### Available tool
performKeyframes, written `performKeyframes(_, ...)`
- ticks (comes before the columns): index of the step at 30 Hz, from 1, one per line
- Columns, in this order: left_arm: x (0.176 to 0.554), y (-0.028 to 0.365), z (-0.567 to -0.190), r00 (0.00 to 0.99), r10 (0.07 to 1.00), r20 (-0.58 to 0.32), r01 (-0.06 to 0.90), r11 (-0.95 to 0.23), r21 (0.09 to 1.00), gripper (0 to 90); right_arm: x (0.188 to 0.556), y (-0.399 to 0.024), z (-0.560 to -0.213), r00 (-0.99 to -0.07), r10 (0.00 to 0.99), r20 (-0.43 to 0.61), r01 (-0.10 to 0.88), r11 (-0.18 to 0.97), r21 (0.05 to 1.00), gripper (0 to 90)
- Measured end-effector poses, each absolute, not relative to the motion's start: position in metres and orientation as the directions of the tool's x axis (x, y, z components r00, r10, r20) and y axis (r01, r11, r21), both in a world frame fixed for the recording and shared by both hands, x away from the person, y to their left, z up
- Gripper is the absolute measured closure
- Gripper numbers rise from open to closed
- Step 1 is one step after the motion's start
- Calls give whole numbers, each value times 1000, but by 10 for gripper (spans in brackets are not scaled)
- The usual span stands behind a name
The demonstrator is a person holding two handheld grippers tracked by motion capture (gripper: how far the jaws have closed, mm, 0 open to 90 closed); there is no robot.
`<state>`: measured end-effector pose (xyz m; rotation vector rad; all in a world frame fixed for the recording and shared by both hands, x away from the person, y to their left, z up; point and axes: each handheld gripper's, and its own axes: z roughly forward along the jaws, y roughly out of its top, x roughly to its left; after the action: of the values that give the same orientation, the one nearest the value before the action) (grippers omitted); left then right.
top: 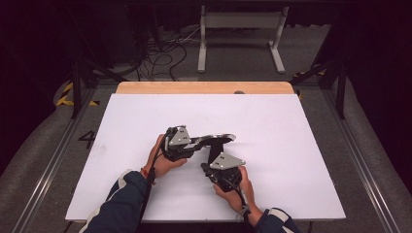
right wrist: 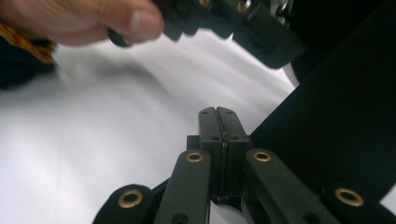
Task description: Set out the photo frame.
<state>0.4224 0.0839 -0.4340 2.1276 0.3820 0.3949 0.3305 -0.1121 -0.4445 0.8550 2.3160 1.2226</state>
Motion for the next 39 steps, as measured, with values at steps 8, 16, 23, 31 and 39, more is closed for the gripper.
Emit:
performKeyframes(8, 420, 85, -433, 898, 407, 167, 99, -556, 825, 742, 329, -110, -448, -724, 687, -59, 352, 443, 824, 900)
performKeyframes(16, 418, 85, -432, 896, 408, 176, 92, -558, 825, 750, 328, -110, -446, -711, 699, -76, 360, 455, 814, 900)
performKeyframes(23, 417, 84, -432, 891, 414, 188, 85, -558, 825, 750, 328, -109, -446, -716, 695, -64, 361, 447, 819, 900)
performKeyframes(31, 417, 84, -433, 890, 413, 194, 80, -560, 824, 753, 331, -98, -446, -712, 696, -86, 345, 454, 822, 900)
performKeyframes(39, 415, 84, -431, 892, 402, 204, 69, -570, 819, 762, 329, -93, -449, -671, 721, -171, 342, 506, 792, 900)
